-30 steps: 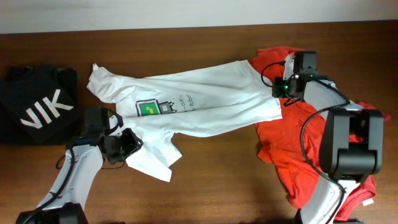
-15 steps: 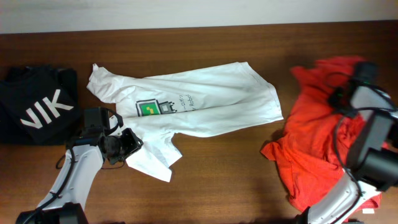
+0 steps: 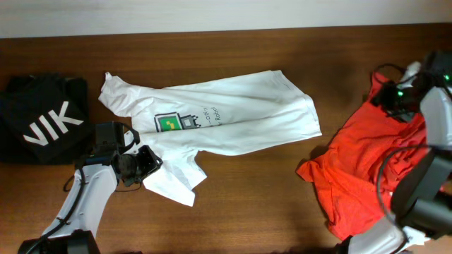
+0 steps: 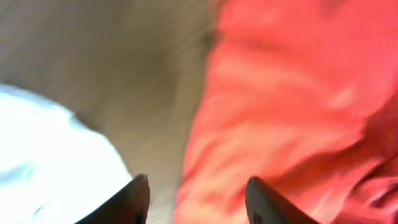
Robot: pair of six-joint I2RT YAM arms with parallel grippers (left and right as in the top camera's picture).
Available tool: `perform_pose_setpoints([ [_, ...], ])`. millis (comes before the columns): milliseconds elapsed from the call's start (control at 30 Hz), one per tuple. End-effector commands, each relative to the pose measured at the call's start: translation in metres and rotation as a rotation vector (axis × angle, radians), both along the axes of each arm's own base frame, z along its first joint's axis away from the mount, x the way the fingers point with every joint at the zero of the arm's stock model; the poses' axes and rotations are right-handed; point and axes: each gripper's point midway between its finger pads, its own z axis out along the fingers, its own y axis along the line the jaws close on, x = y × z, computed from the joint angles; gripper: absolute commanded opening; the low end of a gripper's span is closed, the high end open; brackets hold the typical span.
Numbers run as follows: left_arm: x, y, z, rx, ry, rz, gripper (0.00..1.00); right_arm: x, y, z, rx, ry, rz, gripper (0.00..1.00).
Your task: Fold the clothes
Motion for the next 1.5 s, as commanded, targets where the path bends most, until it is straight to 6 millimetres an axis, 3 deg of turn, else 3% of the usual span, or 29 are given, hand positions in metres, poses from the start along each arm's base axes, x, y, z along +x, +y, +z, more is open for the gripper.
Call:
perform_pose_setpoints([
  [0, 0.004, 0.001, 0.005, 0.012, -0.024, -0.013, 0.36, -0.032, 0.060, -0.005, 0.078, 0.160, 0.153, 0.53],
  [233, 0.004, 0.001, 0.005, 0.012, -0.026, -0.012, 0.37, -0.108, 0.137, -0.046, 0.168, 0.476, 0.313, 0.57],
  [400, 0.005, 0.001, 0.006, 0.013, -0.029, -0.012, 0.36, -0.142, 0.154, -0.080, 0.186, 0.571, 0.317, 0.59],
  [567, 0.005, 0.001, 0.006, 0.013, -0.029, -0.013, 0.36, -0.160, 0.127, -0.104, 0.084, 0.630, 0.185, 0.60],
  [767, 0.005, 0.001, 0.006, 0.013, -0.029, -0.012, 0.37, -0.182, 0.055, -0.112, -0.152, 0.711, -0.104, 0.61],
  [1000, 0.005, 0.001, 0.006, 0.013, -0.029, -0.013, 0.37, -0.180, -0.016, -0.098, -0.143, 0.643, -0.361, 0.64],
  [1200, 0.005, 0.001, 0.006, 0.013, -0.029, -0.012, 0.37, -0.173, -0.057, -0.068, -0.128, 0.582, -0.526, 0.66],
  [1300, 0.005, 0.001, 0.006, 0.013, -0.029, -0.012, 0.38, -0.161, -0.053, -0.059, -0.091, 0.550, -0.497, 0.66],
  [1400, 0.007, 0.001, 0.006, 0.013, -0.036, -0.012, 0.41, -0.124, -0.014, -0.053, 0.067, 0.430, -0.248, 0.68],
  [1467, 0.007, 0.001, 0.006, 0.013, -0.036, -0.012, 0.41, -0.109, 0.011, -0.051, 0.124, 0.383, -0.114, 0.71],
])
